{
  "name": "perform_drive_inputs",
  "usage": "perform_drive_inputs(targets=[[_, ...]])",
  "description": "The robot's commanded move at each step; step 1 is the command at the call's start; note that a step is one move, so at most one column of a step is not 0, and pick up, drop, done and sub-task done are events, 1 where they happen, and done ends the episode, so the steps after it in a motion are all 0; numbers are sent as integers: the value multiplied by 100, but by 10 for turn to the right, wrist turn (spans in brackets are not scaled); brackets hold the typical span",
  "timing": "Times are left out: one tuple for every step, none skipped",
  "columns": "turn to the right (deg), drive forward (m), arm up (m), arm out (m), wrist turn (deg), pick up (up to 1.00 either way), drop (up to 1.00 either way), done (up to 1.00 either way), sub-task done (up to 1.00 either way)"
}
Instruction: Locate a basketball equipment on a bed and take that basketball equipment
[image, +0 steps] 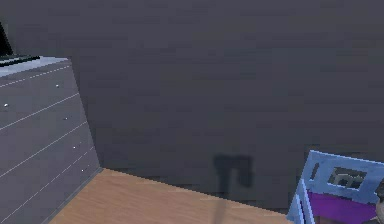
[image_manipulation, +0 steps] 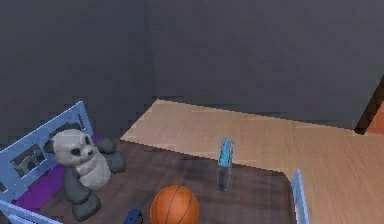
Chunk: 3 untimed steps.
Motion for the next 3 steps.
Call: perform_drive_inputs(targets=[[0, 0, 8, 0, 0, 0, 0, 0, 0], [0, 0, 0, 18, 0, 0, 0, 0, 0], [0, 0, 0, 0, 450, 0, 0, 0, 0]])
